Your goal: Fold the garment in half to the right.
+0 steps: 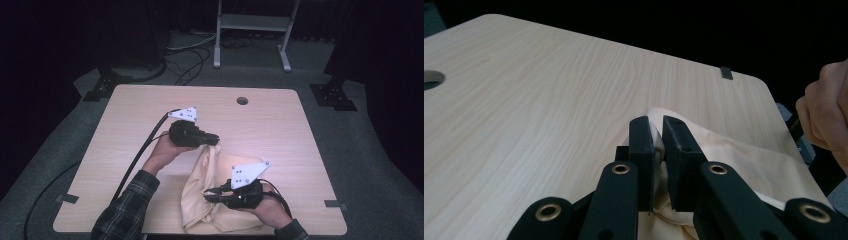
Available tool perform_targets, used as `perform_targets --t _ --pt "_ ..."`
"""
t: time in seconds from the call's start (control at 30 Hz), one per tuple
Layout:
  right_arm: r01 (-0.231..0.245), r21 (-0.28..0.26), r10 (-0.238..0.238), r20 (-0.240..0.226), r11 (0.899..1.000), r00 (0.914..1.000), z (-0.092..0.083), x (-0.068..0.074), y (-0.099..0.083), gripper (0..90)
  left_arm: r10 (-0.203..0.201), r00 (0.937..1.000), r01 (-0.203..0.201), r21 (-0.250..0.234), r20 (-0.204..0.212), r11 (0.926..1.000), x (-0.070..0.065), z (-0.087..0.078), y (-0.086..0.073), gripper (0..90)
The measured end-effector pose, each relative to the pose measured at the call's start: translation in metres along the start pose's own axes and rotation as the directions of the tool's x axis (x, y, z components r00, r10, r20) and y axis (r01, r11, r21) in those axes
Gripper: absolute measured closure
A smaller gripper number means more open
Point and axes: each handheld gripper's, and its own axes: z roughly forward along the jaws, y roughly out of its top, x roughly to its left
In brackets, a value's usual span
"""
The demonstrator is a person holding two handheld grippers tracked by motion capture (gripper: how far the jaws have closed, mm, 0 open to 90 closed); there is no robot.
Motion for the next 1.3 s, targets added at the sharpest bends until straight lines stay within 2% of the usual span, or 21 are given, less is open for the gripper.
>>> perform_targets --t 0.3,0.5,0.7,0.8,0.87,0.97,1.1,1.23,1.3 --pt "-0.044 0.028 0.044 0.026 0.999 0.9987 -0.024 -0.002 -0.035 82.4 0.0 0.9996 0.001 -0.03 0.029 0.9996 -0.001 0.034 -0.007 83.3" --pt "-0.07 0.046 0.068 0.035 0.996 0.9971 -0.031 -0.003 -0.055 81.3 0.013 0.9991 -0.012 -0.011 0.04 0.9999 -0.003 0.05 -0.013 80.3" --pt "-0.069 0.054 0.068 0.033 0.996 0.9972 -0.031 -0.003 -0.059 79.7 0.009 0.9987 -0.008 -0.016 0.049 0.9998 -0.003 0.054 -0.015 73.1" --pt "-0.077 0.049 0.076 0.028 0.996 0.9967 -0.033 -0.004 -0.059 74.6 0.025 0.9986 -0.025 -0.008 0.047 0.9997 -0.005 0.055 -0.015 69.0" --pt "-0.078 0.045 0.077 0.028 0.996 0.9967 -0.034 -0.004 -0.059 74.5 0.029 0.9985 -0.029 -0.007 0.046 0.9996 -0.006 0.055 -0.015 66.6" --pt "-0.087 0.04 0.086 0.026 0.995 0.996 -0.034 -0.004 -0.06 68.4 0.033 0.9984 -0.033 -0.008 0.046 0.9994 -0.006 0.056 -0.015 59.6" --pt "-0.101 0.03 0.101 0.013 0.994 0.9948 -0.034 -0.006 -0.06 52.6 0.047 0.9985 -0.047 -0.013 0.027 0.9988 -0.008 0.056 -0.014 46.1" --pt "-0.108 0.005 0.108 0.035 0.994 0.9936 -0.037 -0.006 -0.059 36.8 0.041 0.999 -0.04 -0.041 0.017 0.9983 -0.008 0.048 -0.009 33.1" --pt "-0.111 -0.007 0.111 0.043 0.994 0.9929 -0.038 -0.007 -0.059 29.5 0.043 0.999 -0.043 -0.038 0.01 0.9983 -0.009 0.043 -0.006 28.3"
